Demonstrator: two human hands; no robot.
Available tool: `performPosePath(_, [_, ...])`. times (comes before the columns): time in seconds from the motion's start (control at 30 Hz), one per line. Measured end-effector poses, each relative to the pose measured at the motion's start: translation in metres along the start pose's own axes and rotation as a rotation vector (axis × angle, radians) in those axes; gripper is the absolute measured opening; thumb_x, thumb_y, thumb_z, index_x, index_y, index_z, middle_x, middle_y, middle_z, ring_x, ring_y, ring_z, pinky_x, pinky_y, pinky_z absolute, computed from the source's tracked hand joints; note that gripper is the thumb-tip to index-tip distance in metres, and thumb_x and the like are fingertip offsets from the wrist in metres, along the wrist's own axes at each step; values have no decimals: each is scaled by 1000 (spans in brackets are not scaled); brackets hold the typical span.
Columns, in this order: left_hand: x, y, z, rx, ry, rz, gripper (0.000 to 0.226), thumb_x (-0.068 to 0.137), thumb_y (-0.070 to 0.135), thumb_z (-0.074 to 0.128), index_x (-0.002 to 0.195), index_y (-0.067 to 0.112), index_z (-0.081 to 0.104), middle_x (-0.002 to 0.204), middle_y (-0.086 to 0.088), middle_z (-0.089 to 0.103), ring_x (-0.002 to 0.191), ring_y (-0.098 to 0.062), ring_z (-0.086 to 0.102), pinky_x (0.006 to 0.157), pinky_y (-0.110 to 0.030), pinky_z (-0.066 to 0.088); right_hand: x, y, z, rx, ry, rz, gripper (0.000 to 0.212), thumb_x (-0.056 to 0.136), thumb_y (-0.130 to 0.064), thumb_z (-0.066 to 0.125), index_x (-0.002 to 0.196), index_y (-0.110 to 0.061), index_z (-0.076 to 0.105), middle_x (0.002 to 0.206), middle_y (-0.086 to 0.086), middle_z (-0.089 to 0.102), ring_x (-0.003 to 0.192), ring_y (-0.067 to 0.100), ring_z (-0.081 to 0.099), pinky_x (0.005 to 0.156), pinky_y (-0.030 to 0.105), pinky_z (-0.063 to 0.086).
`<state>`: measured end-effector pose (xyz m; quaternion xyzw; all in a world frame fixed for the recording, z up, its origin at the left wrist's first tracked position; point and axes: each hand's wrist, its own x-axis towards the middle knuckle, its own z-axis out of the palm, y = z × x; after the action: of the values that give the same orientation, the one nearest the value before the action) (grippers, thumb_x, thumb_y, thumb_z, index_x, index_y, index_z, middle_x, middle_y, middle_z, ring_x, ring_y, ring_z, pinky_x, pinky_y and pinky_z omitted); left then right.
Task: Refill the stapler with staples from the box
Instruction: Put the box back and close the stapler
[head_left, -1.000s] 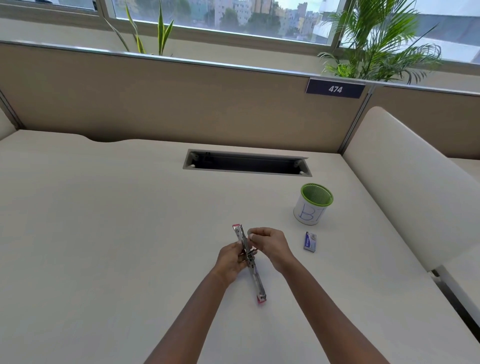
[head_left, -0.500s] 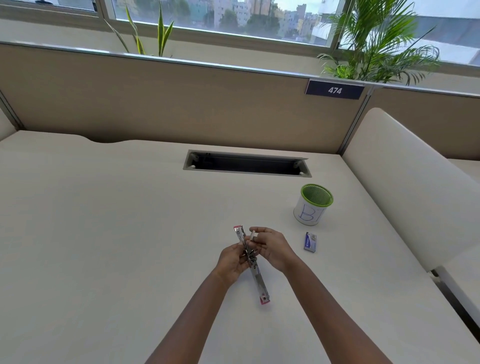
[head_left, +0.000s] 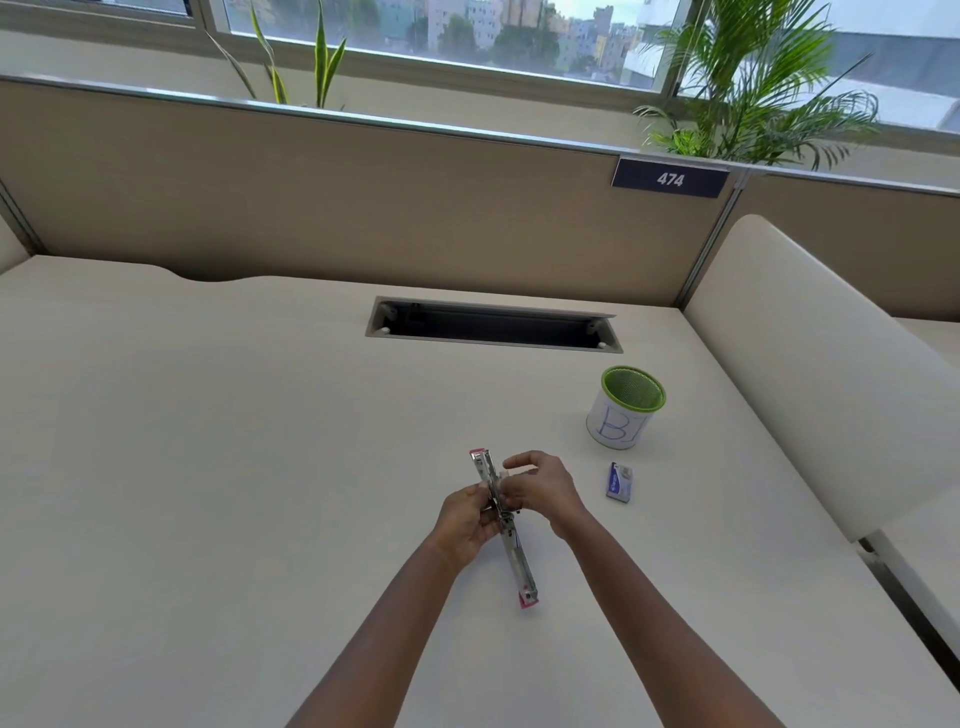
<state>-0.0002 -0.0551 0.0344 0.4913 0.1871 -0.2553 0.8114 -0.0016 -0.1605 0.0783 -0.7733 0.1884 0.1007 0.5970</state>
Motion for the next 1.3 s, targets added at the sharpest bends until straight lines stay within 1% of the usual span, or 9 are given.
performPosePath(0.07, [0,0,1,22,0,4,33,100,5,34,78,5,60,46,0,68,45,-11,67,64,-30,50,0,-1,1,-100,45,-17,22,74,2,65,95,-3,61,76,15,62,60,22,59,66,32,53])
performPosePath(0.23, [-1,-1,3,53,11,16,33,100,6,35,77,6,59,42,1,66,41,-7,65,56,-24,51,-2,-1,3,-265,105,-92,22,74,-5,67,96,0,67,85,14,67,69,19,60,54,19,49])
performPosePath(0.43, [-1,0,5,39,23,20,33,100,8,35,78,7,59,45,1,66,40,-8,64,53,-24,52,-4,0,5,-307,125,-124,20,75,-8,67,93,-2,69,91,21,72,70,21,62,59,26,53])
performPosePath(0.6, [-3,1,6,23,37,14,33,100,8,36,77,8,59,51,-1,65,42,-9,63,52,-23,52,-5,2,7,-347,149,-142,14,73,-4,66,87,-1,68,90,19,71,72,21,63,75,37,59])
performPosePath(0.7, [-4,1,6,15,37,11,33,100,8,35,78,8,59,68,-8,59,54,-15,61,55,-25,53,-7,4,8,-347,151,-161,14,72,-3,65,86,-1,68,89,19,72,71,20,63,74,36,58])
performPosePath(0.87, [-4,-1,6,-7,29,-1,33,101,8,33,80,7,58,75,-11,58,67,-21,57,62,-28,50,-10,5,9,-351,145,-163,15,72,-5,66,86,-3,68,87,20,72,70,21,63,76,38,59])
performPosePath(1.0, [-6,-1,6,-1,23,-13,32,101,8,34,80,7,59,73,-10,59,61,-18,61,52,-23,54,-10,4,8,-358,145,-146,16,72,-10,68,87,-4,68,87,19,71,71,22,63,78,41,58])
performPosePath(1.13, [-6,-3,5,-15,9,-16,31,100,6,37,79,7,60,51,-2,66,42,-10,65,47,-21,55,-9,4,8,-347,156,-127,16,71,-8,68,87,-3,69,88,19,71,71,23,63,78,41,59])
performPosePath(1.3, [-7,-2,6,-34,5,-25,29,99,6,38,81,7,60,70,-9,60,49,-12,64,49,-21,55,-9,6,8,-330,155,-147,14,71,-4,68,85,-3,70,89,20,72,70,21,62,72,34,57])
